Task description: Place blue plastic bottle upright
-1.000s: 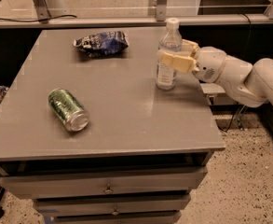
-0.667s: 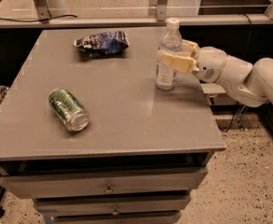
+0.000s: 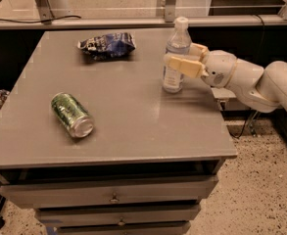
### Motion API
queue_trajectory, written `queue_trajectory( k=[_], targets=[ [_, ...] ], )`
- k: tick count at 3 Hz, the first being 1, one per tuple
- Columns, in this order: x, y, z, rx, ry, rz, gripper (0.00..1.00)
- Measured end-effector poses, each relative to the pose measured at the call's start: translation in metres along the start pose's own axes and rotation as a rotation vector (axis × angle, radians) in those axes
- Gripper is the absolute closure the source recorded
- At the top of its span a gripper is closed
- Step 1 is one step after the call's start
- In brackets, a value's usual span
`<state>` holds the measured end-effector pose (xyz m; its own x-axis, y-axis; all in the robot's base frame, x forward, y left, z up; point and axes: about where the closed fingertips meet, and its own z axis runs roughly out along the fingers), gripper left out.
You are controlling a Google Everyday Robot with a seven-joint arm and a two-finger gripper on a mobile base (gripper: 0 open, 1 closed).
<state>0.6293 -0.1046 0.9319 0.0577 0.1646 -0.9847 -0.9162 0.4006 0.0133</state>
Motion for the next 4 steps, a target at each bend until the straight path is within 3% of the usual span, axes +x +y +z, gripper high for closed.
queue_trajectory(
  k=[1, 2, 3, 4],
  targets=[
    [0.013, -0.001, -0.012, 0.026, 0.01, 0.022, 0.0],
    [0.015, -0.002, -0.025, 0.045, 0.038, 0.016, 0.0],
    [-0.009, -0.005, -0.053, 0.078, 0.131, -0.052, 0.0],
    [-0.063, -0.003, -0.102, 0.156, 0.245, -0.154, 0.0]
  ],
)
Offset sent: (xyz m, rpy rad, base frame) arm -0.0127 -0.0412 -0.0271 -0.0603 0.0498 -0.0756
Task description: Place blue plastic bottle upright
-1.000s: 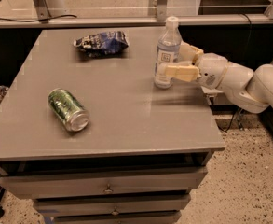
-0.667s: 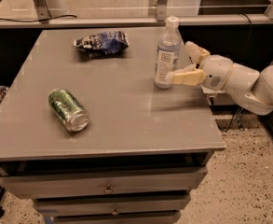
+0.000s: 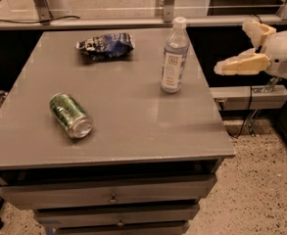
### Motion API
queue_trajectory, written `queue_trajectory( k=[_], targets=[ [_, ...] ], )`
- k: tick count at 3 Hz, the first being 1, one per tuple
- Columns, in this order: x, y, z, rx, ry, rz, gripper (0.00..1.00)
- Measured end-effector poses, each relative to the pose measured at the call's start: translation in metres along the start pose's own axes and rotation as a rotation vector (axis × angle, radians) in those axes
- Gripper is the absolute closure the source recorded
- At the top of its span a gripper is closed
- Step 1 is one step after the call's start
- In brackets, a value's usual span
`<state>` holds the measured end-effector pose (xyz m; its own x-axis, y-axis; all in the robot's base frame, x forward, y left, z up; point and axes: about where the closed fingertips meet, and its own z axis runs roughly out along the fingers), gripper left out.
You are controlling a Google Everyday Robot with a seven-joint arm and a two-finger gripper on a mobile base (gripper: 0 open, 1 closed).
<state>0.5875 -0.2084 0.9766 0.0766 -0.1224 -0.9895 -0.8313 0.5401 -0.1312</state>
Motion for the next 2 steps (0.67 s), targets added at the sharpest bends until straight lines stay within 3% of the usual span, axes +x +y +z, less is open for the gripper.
queue_trajectory(
  k=[1, 2],
  targets=[
    [-0.0443, -0.005, -0.0611, 0.097, 0.104, -0.101, 0.0],
    [-0.0499, -0.0041, -0.0617, 0.099, 0.11, -0.112, 0.0]
  ],
)
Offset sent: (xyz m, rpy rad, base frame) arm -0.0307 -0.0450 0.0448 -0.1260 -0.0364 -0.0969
